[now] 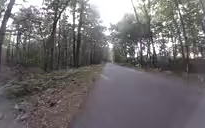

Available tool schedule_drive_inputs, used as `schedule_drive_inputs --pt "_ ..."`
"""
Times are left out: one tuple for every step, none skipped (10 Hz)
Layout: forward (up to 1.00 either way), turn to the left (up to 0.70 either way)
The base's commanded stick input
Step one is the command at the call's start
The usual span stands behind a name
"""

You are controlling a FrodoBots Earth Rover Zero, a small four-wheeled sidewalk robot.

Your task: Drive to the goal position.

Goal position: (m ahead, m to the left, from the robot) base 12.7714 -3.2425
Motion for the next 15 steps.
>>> schedule_drive_inputs --pt "0.70 -0.01" --pt "0.70 -0.11" --pt "0.70 -0.35" --pt "0.70 -0.25" --pt "0.70 -0.11" --pt "0.70 -0.01" --pt "0.70 -0.01" --pt "0.70 -0.01" --pt "0.70 -0.01" --pt "0.70 -0.01" --pt "0.70 -0.01" --pt "0.70 -0.01" --pt "0.70 -0.01" --pt "0.70 -0.01" --pt "0.70 -0.01"
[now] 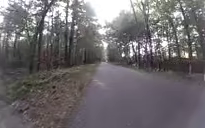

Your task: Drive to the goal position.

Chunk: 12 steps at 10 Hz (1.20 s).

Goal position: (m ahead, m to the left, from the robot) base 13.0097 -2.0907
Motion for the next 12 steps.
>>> schedule_drive_inputs --pt "0.70 -0.01" --pt "0.70 -0.01" --pt "0.70 -0.01" --pt "0.70 -0.01" --pt "0.70 -0.01" --pt "0.70 -0.01" --pt "0.70 -0.01" --pt "0.70 -0.01" --pt "0.70 -0.01" --pt "0.70 -0.01" --pt "0.70 -0.01" --pt "0.70 -0.01"
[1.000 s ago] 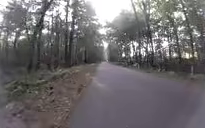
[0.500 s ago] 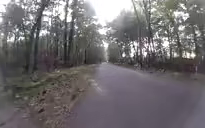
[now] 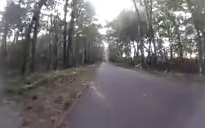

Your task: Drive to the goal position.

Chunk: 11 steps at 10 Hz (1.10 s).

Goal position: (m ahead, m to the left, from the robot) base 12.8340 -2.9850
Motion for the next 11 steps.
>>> schedule_drive_inputs --pt "0.70 -0.01" --pt "0.70 -0.01" --pt "0.70 -0.01" --pt "0.70 -0.01" --pt "0.70 -0.01" --pt "0.70 -0.01" --pt "0.70 -0.01" --pt "0.70 -0.01" --pt "0.70 -0.01" --pt "0.70 -0.01" --pt "0.70 -0.01"
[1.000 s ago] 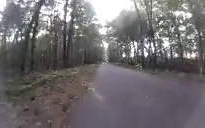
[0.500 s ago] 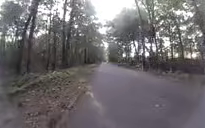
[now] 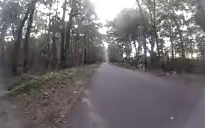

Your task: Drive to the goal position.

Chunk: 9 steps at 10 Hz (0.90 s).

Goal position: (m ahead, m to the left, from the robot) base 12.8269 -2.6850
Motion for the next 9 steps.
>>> schedule_drive_inputs --pt "0.70 -0.01" --pt "0.70 -0.01" --pt "0.70 -0.01" --pt "0.70 -0.01" --pt "0.70 -0.01" --pt "0.70 -0.01" --pt "0.70 -0.01" --pt "0.70 -0.01" --pt "0.70 -0.01"
